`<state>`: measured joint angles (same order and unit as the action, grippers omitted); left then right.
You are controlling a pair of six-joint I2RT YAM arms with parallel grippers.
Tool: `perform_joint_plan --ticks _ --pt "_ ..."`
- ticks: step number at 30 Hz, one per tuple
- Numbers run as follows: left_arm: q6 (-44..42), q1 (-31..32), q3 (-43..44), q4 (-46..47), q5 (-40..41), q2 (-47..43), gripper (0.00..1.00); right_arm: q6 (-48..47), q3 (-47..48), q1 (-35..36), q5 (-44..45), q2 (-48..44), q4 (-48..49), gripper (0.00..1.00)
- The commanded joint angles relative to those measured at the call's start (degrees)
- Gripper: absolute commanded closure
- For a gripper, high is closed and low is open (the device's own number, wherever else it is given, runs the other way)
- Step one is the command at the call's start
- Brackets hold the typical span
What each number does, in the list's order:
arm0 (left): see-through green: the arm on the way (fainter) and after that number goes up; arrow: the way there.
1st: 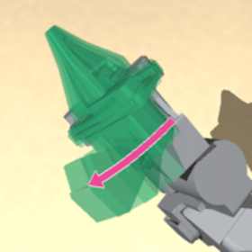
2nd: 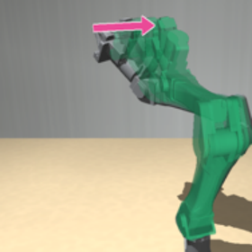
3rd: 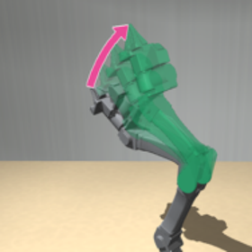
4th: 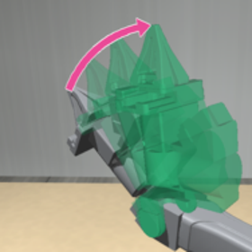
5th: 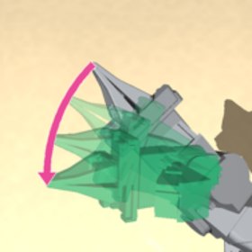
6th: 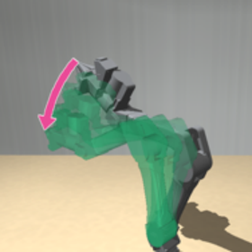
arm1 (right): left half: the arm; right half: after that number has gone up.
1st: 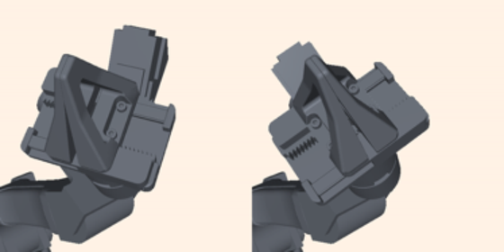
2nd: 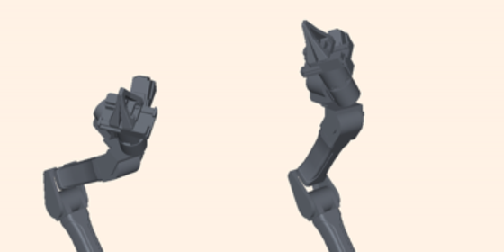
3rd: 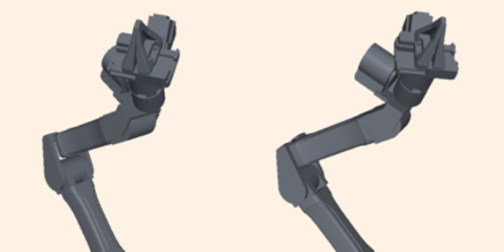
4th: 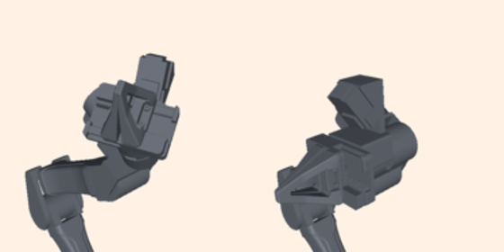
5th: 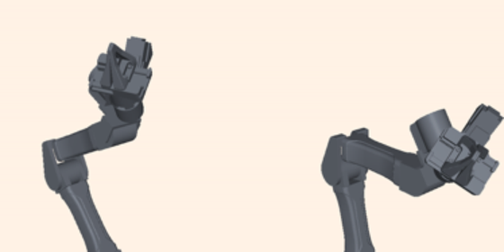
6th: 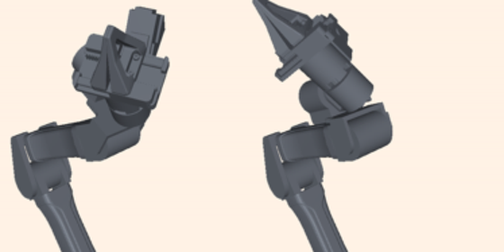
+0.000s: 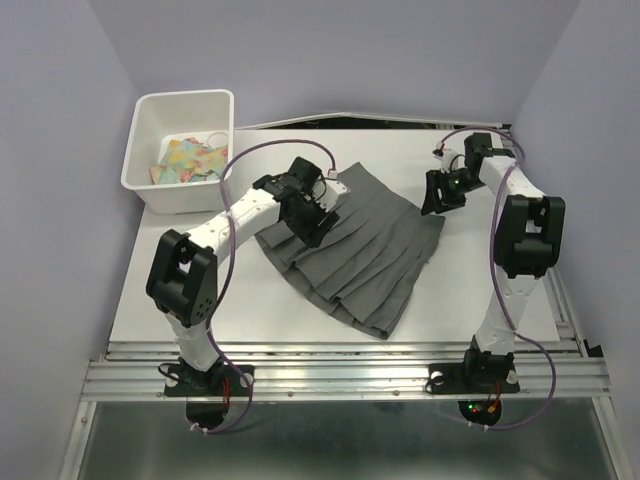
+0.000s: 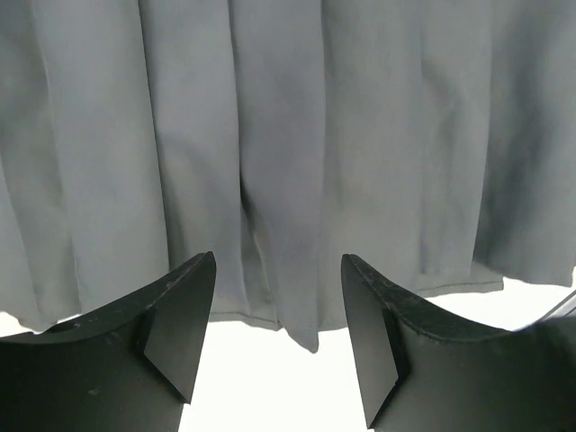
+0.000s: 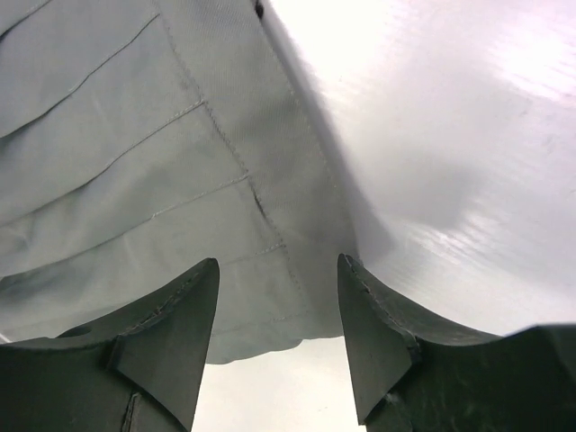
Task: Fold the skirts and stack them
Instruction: Flatten the skirt out
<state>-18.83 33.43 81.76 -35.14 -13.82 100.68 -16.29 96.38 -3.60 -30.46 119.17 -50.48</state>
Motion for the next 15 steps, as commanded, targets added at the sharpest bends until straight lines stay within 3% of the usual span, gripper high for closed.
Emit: perform_joint_plan --ticks 1,12,15 --pt "-1.91 1.02 -0.89 -3.18 2.48 -0.40 0.31 -0.84 2.50 -0.53 2.24 -1.75 2.14 0.39" --pt "-3.49 2.78 -5.55 -5.47 3.98 1.18 0.38 -3.57 -1.10 -3.52 4.18 -2.28 2.05 0.37" --pt "-3.58 2.87 -5.82 -5.56 5.21 0.13 0.57 -4.62 -1.98 -4.57 4.26 -2.37 1.96 0.41"
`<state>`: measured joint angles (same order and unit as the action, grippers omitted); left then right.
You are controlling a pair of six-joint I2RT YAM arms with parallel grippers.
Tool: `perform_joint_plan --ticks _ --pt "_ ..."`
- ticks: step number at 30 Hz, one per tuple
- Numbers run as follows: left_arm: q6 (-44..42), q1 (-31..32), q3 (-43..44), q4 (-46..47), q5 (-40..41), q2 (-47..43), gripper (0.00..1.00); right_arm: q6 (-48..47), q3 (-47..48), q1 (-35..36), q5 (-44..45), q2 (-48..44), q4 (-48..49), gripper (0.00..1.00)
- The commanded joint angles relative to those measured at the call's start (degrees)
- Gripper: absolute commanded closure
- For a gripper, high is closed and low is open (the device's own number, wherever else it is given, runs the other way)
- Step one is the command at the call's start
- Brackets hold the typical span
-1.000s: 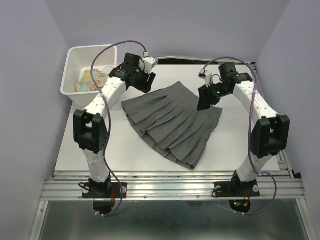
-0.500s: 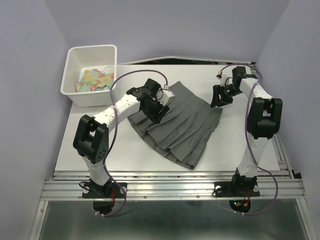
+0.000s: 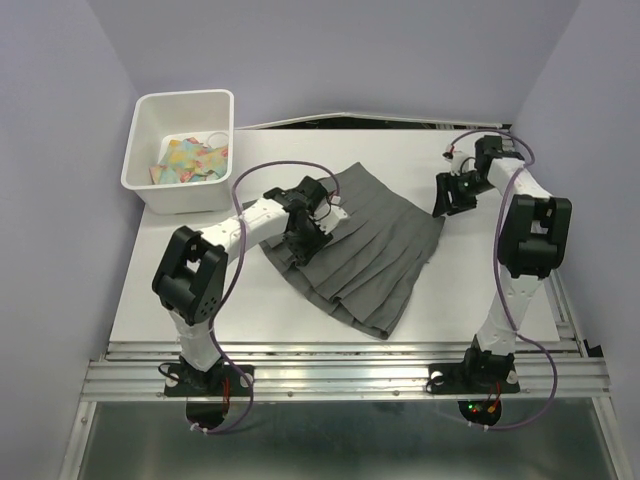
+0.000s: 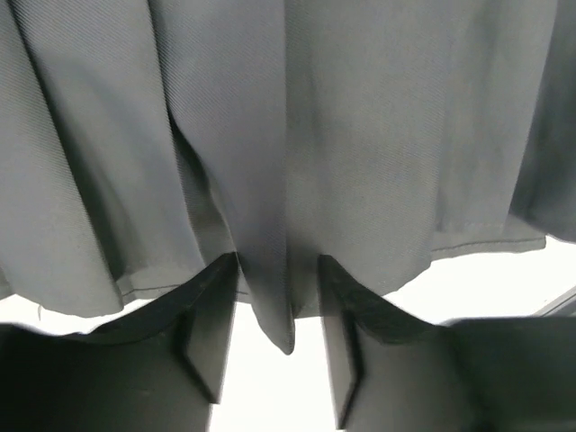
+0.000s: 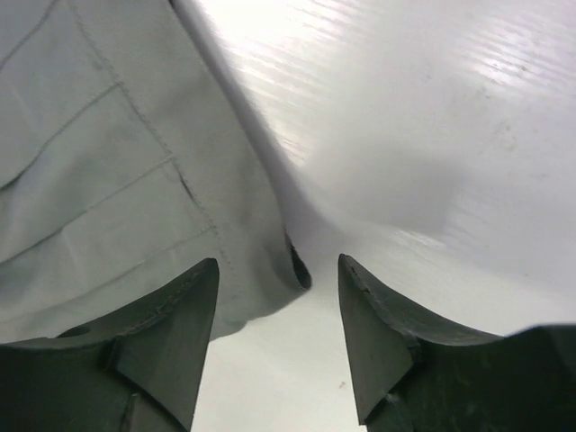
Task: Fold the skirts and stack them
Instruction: Flatten the skirt out
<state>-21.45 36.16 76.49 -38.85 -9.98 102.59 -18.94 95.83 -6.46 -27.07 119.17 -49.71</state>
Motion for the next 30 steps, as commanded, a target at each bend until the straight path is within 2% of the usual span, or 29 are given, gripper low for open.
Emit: perform_joint_plan --ticks 1,3,4,6,11,15,19,23,24,25,30 --pt "-0.96 0.14 -0.38 -1.93 1.63 -2.12 0.70 -2.24 -1.61 -1.72 0.88 -2.37 1.20 0.42" --pt "-0.96 0.14 0.59 -2.89 1.98 -2.65 0.83 -2.68 -2.14 -1.72 0.88 -2.37 1.11 0.45" --pt "-1.05 0.14 2.07 -4.55 1.89 -3.52 0.94 -2.86 -2.66 -1.72 0.97 -2.28 1.02 0.47" --pt "-2.18 0.22 3.76 -6.76 0.93 -4.84 1.00 -3.30 -2.93 -1.72 1.05 -2.28 0.85 0.48" --pt "-6.14 0.49 5.17 -14.67 1.01 -9.33 1.00 -3.65 -2.93 -2.76 0.70 -2.81 0.50 0.52" --pt "-8.34 0.40 0.61 -16.96 -0.48 -11.53 1.00 -3.74 -1.44 -3.30 -0.35 -2.98 -0.47 0.52" --pt "-8.61 0.49 -10.71 -11.19 -1.10 -9.43 1.00 -4.00 -0.04 -3.30 -5.69 -2.64 -3.27 0.52" --pt "-8.17 0.49 -16.10 -4.75 -0.31 -4.60 1.00 -4.88 2.42 -3.30 -9.13 -1.14 -7.05 0.50" --pt "-7.91 0.49 -16.54 -3.87 -0.31 -3.54 0.98 -4.97 2.95 -3.30 -9.66 -0.96 -7.59 0.49" --pt "-7.64 0.49 -16.72 -2.56 0.13 -2.23 0.89 -5.05 3.57 -3.30 -10.89 -0.88 -8.37 0.49" --pt "-7.29 0.49 -14.79 -2.54 -0.83 -3.26 0.58 -4.53 6.29 -2.68 -13.62 0.44 -10.22 0.43"
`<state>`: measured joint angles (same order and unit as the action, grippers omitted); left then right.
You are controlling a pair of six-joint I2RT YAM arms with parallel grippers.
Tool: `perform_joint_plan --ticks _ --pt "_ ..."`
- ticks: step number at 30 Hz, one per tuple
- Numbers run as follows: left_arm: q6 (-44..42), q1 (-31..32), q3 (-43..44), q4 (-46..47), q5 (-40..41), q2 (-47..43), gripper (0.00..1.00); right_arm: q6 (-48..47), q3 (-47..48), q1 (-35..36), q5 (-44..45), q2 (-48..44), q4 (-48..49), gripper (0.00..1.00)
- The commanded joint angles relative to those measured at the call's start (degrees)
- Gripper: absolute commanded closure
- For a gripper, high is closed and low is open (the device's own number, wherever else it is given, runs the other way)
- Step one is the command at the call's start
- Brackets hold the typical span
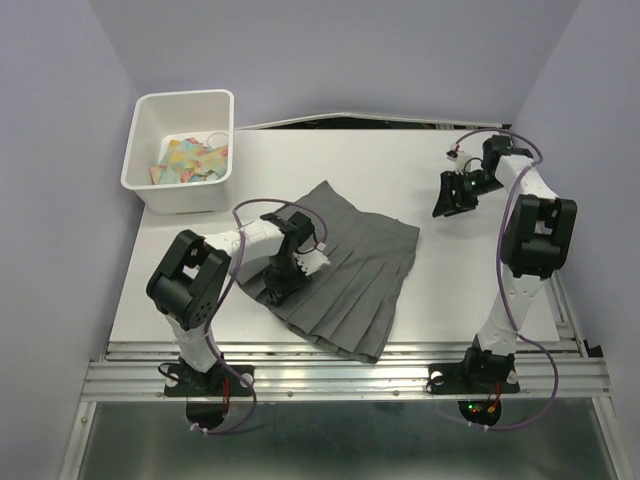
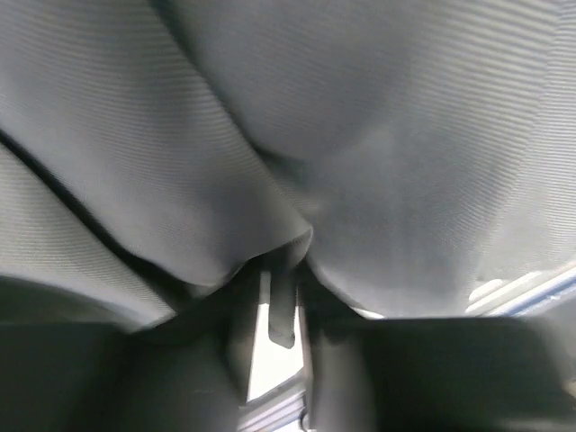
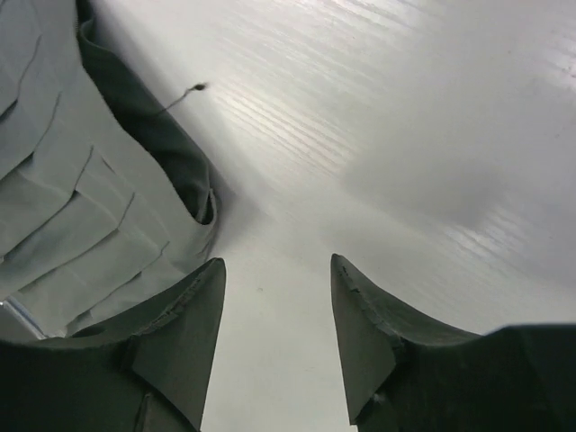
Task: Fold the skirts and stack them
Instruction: Flatten the skirt out
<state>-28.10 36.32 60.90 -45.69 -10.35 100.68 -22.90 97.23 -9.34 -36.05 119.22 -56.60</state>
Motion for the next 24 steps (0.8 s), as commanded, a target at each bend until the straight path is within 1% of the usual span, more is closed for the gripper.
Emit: perform_joint_plan --ticks 1,3,4,5,7,10,11,12,14,15,16,19,20,21,23,24 --pt "-0.47 0.34 1.66 3.69 -0.72 -2.76 0.50 -0.57 5.51 0.90 -5.77 1.01 -4.91 0.38" --pt "-0.47 0.25 2.72 2.72 -1.08 -4.17 0.45 -0.40 6.91 1.70 -6.92 2.76 -5.98 0.36" --pt "-0.47 0.25 3.95 2.19 -0.99 -6.01 0.40 -0.31 7.01 2.48 -7.27 3.21 -6.24 0.35" --pt "-0.21 -0.01 4.57 1.93 -0.99 -6.81 0.39 -0.57 6.92 3.36 -8.15 3.65 -6.42 0.35" --pt "0.32 -0.63 7.19 1.14 -1.34 -9.17 0.38 -1.36 6.66 4.15 -8.94 4.79 -7.20 0.36" --pt "1.29 -3.35 10.27 0.69 -2.57 -11.47 0.34 -2.06 5.52 5.73 -10.52 5.93 -8.09 0.38" --pt "1.81 -5.44 10.72 0.87 -3.18 -11.91 0.34 -2.24 4.99 5.74 -10.53 6.11 -8.09 0.39" --pt "2.08 -6.42 11.07 1.30 -4.06 -12.18 0.34 -2.24 4.38 6.61 -10.62 6.29 -7.91 0.39" --pt "2.78 -8.01 10.90 3.06 -3.37 -12.09 0.34 -2.42 2.27 7.50 -10.88 6.90 -7.56 0.43" --pt "3.48 -9.15 10.64 3.85 -2.49 -11.74 0.34 -2.24 1.65 8.28 -11.05 7.17 -7.39 0.46" --pt "4.01 -9.77 9.86 5.51 -2.22 -11.30 0.34 -2.24 0.95 8.29 -11.40 7.34 -7.21 0.56" --pt "6.03 -11.96 8.62 9.11 -1.78 -8.32 0.35 -3.20 -1.16 8.82 -12.81 7.52 -7.21 0.76" --pt "6.47 -12.40 8.18 10.00 -1.52 -6.40 0.38 -3.56 -1.78 8.82 -12.29 7.26 -8.25 0.91" --pt "6.91 -12.58 8.00 10.88 -0.91 -5.33 0.39 -3.56 -2.30 8.82 -11.59 5.86 -8.53 0.99" --pt "7.96 -12.67 7.91 13.34 -0.29 -2.09 0.43 -1.99 -4.66 8.29 -8.53 3.23 -7.48 0.99" --pt "8.32 -12.67 7.83 14.31 -0.29 -0.94 0.45 -1.28 -5.46 7.77 -7.38 -0.44 -6.86 0.99"
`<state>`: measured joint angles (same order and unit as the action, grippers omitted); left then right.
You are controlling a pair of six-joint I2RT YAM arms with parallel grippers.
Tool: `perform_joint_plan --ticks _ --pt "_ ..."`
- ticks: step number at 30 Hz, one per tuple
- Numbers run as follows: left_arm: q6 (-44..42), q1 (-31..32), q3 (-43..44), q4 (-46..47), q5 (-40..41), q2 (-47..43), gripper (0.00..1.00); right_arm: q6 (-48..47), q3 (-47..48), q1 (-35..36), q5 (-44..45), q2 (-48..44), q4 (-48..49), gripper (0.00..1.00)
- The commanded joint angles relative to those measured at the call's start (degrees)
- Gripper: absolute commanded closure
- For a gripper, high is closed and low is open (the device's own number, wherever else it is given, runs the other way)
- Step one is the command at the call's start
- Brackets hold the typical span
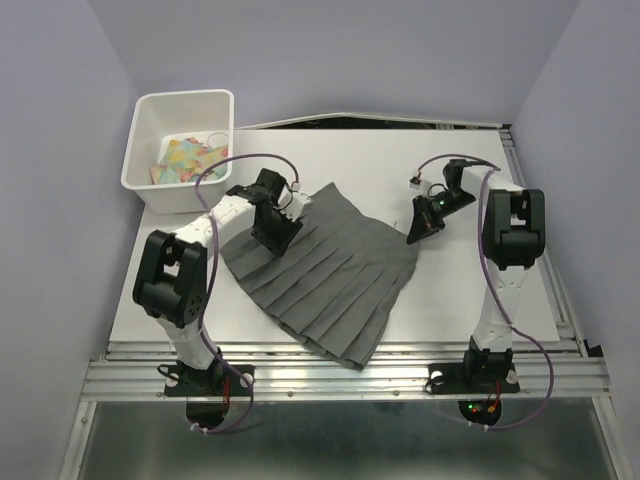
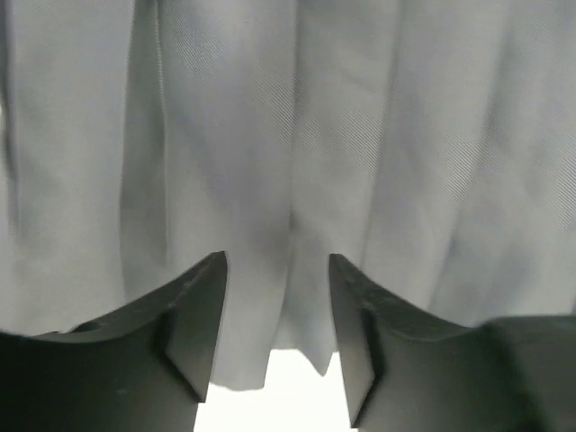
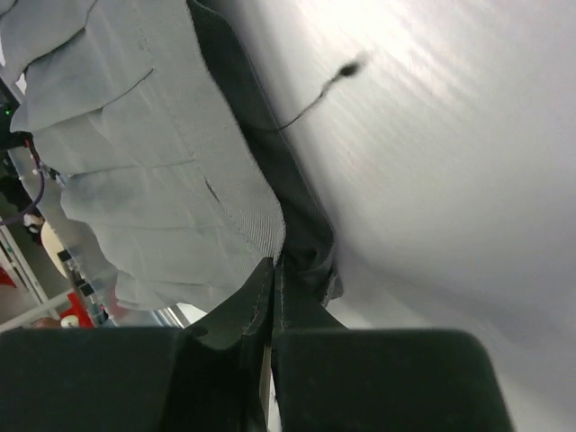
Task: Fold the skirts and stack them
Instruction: Flatten the skirt out
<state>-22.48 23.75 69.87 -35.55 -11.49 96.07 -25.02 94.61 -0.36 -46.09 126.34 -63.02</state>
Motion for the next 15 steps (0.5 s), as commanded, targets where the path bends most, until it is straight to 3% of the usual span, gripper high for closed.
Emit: perform_joint_plan --ticks 1,5,9,11,15 --pt "3.05 -0.10 -0.70 5.39 0.94 6.29 0.47 1.63 -3.55 -1.22 5.80 -9.52 0.79 0.99" --pt "3.67 -0.10 1.85 7.77 1.99 12.37 0.58 7.16 -6.97 -0.53 16.24 -20.24 5.01 0.99" --pt "4.02 -0.10 4.84 8.74 3.57 16.42 0.64 10.15 -11.28 7.98 28.57 -25.97 8.26 0.99" --pt "3.93 -0.10 5.80 8.74 4.10 17.48 0.64 12.61 -14.17 13.44 33.05 -25.02 11.41 0.99" --pt "3.50 -0.10 6.16 8.48 5.07 17.31 0.64 15.87 -13.49 16.09 37.64 -16.59 12.93 0.96"
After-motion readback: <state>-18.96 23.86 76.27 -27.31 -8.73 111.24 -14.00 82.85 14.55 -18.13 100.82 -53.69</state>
